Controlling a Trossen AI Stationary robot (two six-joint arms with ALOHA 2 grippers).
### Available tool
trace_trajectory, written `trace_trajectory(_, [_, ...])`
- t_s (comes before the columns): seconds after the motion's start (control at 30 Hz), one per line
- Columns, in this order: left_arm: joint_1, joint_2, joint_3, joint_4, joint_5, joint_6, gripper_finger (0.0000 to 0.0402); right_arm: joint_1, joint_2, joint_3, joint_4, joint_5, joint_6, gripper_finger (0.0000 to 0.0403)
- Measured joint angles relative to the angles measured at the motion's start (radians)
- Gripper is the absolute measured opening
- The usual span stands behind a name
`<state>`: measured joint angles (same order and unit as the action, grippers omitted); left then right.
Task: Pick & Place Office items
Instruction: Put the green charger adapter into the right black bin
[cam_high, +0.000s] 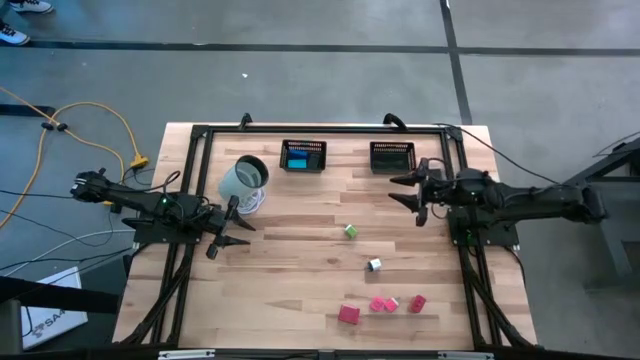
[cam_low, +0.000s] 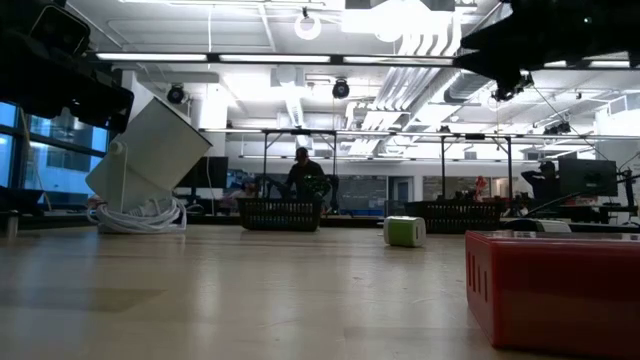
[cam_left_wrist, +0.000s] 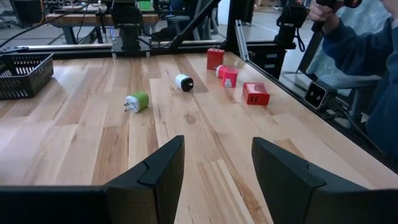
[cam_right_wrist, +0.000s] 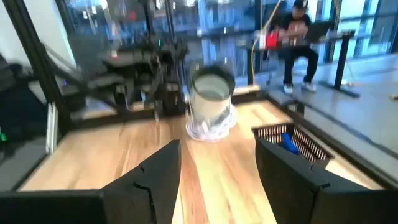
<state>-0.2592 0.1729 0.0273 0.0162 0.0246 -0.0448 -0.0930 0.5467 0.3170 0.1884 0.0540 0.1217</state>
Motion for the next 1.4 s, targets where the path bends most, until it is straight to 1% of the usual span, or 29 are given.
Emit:
trace_trajectory(0.2, [0.0,0.0,0.0,0.0,0.0,0.0,0.018,0.046,0.133,0.084,-0.031,0.0,-0.026,0.0194])
trace_trajectory(0.33, [0.0,0.0,0.0,0.0,0.0,0.0,0.018,0.098,0.218,0.136,-0.037,0.002,-0.081,0.0194])
trace_trajectory(0.4, [0.0,0.0,0.0,0.0,0.0,0.0,0.018,0.125,0.256,0.161,-0.056,0.034,-0.102,0.0194])
trace_trajectory(0.53, [0.0,0.0,0.0,0.0,0.0,0.0,0.018,0.175,0.319,0.215,-0.128,0.145,-0.139,0.0194])
trace_trajectory(0.63, [0.0,0.0,0.0,0.0,0.0,0.0,0.018,0.205,0.363,0.251,-0.187,0.188,-0.15,0.0194])
trace_trajectory(0.77, [0.0,0.0,0.0,0.0,0.0,0.0,0.018,0.234,0.428,0.283,-0.226,0.261,-0.073,0.0194])
trace_trajectory(0.93, [0.0,0.0,0.0,0.0,0.0,0.0,0.018,0.255,0.535,0.352,-0.33,0.344,-0.001,0.0194])
trace_trajectory(1.1, [0.0,0.0,0.0,0.0,0.0,0.0,0.018,0.272,0.656,0.469,-0.422,0.348,0.064,0.0194])
trace_trajectory(1.4, [0.0,0.0,0.0,0.0,0.0,0.0,0.018,0.276,0.838,0.702,-0.707,0.332,0.271,0.0194])
